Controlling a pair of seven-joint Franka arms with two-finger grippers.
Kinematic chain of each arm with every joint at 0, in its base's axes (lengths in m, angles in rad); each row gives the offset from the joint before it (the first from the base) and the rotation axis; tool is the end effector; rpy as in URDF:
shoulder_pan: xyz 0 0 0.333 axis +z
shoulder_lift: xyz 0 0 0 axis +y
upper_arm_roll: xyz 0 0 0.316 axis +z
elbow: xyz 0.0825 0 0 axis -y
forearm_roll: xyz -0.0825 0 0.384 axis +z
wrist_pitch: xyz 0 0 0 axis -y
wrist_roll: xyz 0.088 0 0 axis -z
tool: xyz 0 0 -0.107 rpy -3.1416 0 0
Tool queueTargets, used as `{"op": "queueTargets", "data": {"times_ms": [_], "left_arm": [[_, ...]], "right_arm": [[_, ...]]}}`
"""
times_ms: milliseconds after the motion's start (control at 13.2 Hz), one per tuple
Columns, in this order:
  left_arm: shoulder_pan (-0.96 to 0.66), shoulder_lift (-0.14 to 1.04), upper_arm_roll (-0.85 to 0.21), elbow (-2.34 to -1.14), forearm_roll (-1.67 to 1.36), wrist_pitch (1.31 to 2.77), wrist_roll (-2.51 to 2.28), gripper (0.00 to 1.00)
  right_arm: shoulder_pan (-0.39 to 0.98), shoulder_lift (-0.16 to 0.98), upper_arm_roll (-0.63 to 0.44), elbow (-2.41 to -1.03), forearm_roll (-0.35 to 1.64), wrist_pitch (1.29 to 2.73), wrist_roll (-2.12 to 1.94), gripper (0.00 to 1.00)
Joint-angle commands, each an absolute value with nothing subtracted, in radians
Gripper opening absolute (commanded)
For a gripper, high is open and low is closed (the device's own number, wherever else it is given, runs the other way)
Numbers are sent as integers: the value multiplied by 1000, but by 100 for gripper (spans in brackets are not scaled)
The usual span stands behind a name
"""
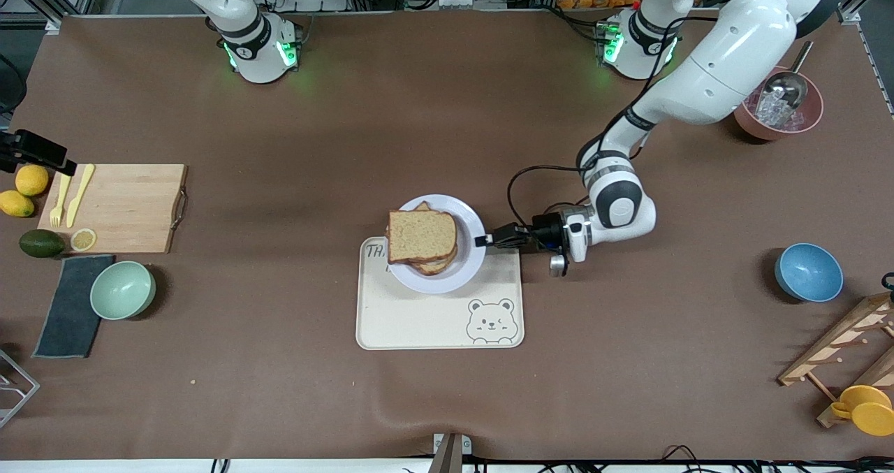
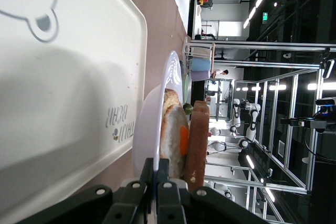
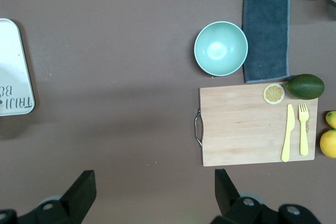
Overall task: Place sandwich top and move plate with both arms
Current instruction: 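Slide the plate with the left gripper onto the bear-print tray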
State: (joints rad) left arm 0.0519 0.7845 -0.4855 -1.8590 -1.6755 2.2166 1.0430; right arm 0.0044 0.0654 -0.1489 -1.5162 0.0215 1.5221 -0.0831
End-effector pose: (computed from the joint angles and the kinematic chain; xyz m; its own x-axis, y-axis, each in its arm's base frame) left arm 0.5602 -0.2818 0.1437 0.9934 0.1084 -0.0365 0.0550 -0.1731 0.9834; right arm 0.5639 -0.0768 0.6096 0.9965 -0.0603 -0.0576 -0.0614 -0.9980 -0.0166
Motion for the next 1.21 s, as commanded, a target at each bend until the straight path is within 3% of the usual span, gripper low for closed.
{"op": "queueTargets", "data": {"times_ms": [0, 1138], "left_arm": [[106, 770, -500, -1841, -1600, 2192, 993, 0], [91, 922, -428, -1692, -1554, 2191, 903, 0]], "right_arm": [[23, 86, -152, -1493, 6, 1514, -66, 100], [21, 86, -152, -1491, 6, 1519, -64, 100]]}}
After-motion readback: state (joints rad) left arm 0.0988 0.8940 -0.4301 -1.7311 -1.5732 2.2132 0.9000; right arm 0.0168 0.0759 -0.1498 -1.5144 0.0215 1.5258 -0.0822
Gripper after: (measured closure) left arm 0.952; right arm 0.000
